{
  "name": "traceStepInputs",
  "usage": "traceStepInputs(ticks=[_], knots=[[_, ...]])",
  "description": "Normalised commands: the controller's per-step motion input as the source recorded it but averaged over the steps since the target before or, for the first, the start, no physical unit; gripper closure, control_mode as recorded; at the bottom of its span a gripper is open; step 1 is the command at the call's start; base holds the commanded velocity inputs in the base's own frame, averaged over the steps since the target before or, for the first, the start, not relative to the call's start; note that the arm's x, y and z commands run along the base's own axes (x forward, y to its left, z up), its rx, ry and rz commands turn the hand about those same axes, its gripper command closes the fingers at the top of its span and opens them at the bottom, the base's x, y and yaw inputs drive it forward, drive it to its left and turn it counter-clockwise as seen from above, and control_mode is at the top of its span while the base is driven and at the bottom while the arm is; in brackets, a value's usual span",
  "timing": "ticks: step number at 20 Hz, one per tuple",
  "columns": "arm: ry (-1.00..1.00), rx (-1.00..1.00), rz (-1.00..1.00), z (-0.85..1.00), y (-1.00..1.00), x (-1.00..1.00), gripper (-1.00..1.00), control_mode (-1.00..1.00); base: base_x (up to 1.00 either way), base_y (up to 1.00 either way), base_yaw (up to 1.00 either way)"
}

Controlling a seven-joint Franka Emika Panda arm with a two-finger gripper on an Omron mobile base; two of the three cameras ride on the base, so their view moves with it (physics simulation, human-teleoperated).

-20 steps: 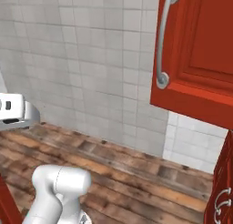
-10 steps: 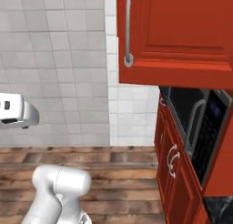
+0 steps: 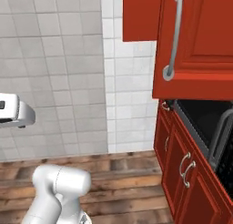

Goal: Move the bowls from the cabinet to the plates on the dining table.

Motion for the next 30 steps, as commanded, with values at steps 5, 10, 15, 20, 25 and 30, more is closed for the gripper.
traceStepInputs(ticks=[5, 10, 15, 20, 25, 30], knots=[[0.00, 0.00, 0.00, 0.00, 0.00, 0.00, -1.00, 1.00, 0.54, 0.36, -0.11], [0.00, 0.00, 0.00, 0.00, 0.00, 0.00, -1.00, 1.00, 0.40, 0.06, -0.37], [0.00, 0.00, 0.00, 0.00, 0.00, 0.00, -1.00, 1.00, 0.33, 0.09, -0.52], [0.00, 0.00, 0.00, 0.00, 0.00, 0.00, -1.00, 1.00, 0.18, 0.21, -0.51], [0.00, 0.00, 0.00, 0.00, 0.00, 0.00, -1.00, 1.00, 0.22, 0.12, -0.49], [0.00, 0.00, 0.00, 0.00, 0.00, 0.00, -1.00, 1.00, 0.33, 0.42, -0.42]])
